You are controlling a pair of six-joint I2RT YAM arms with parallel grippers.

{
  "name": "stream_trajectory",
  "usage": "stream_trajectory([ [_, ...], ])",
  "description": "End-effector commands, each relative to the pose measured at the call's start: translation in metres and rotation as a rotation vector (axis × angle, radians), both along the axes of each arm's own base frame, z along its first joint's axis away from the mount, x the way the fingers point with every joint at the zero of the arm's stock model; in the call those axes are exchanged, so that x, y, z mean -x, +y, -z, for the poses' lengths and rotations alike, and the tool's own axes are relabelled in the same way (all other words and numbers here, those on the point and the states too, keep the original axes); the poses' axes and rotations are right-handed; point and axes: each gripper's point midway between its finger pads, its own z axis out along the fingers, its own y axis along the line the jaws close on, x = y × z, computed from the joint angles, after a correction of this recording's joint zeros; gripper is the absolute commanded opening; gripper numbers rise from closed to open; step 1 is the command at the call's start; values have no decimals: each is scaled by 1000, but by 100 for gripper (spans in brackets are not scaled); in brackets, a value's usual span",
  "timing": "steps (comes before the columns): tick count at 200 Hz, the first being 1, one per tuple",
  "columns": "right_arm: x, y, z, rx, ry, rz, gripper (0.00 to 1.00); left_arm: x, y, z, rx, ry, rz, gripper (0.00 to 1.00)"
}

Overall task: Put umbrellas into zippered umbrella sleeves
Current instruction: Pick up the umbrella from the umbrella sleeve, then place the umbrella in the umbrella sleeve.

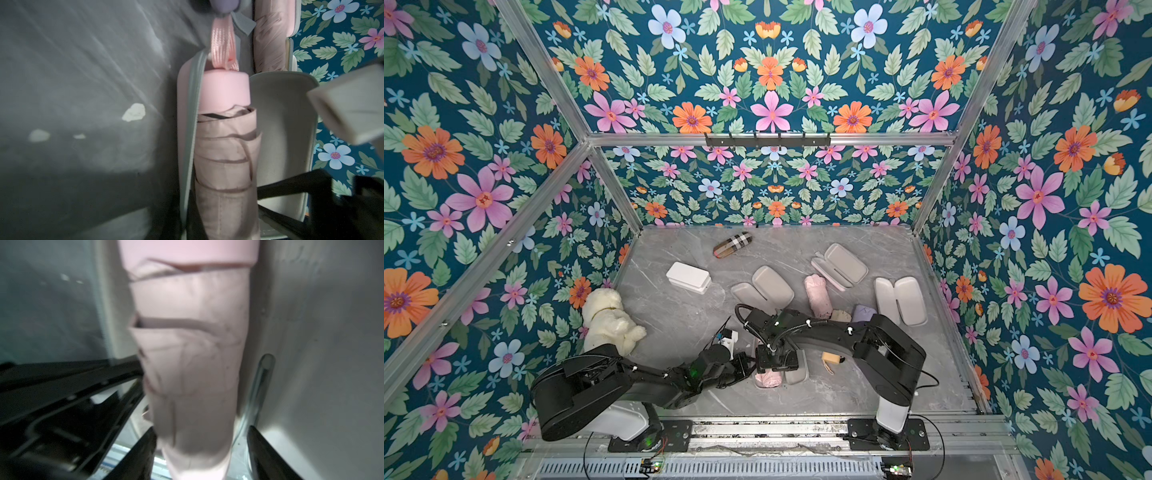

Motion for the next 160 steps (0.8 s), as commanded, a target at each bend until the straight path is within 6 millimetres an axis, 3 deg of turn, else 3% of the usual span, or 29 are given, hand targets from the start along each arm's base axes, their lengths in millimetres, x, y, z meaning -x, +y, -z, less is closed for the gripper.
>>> stream_trajectory([
  [1,-3,-2,11,47,-20,-6,62,-1,1,1,2,-1,-8,0],
  [20,-6,-5,5,68,-35,-29,49,0,3,2,-1,1,-11,0],
  [53,-4,-4,-43,-76,-25,-136,29,-2,12,4,-45,-10,-36,0],
  [64,5,-4,-54,-155,52,-155,23,-5,15,5,-70,-19,-53,0],
  [76,18,-5,-79,-250,105,-183,17,-8,19,6,-77,-27,-71,0],
  [107,60,-3,-116,-422,282,-250,18,-12,18,6,-77,-40,-83,0],
  [117,64,-2,-117,-447,296,-234,22,-12,15,5,-66,-44,-77,0],
  [138,52,-9,-94,-357,265,-195,21,-13,7,2,-49,-56,-55,0],
  [160,50,5,-86,-416,286,-177,20,-12,8,2,-67,-51,-48,0],
])
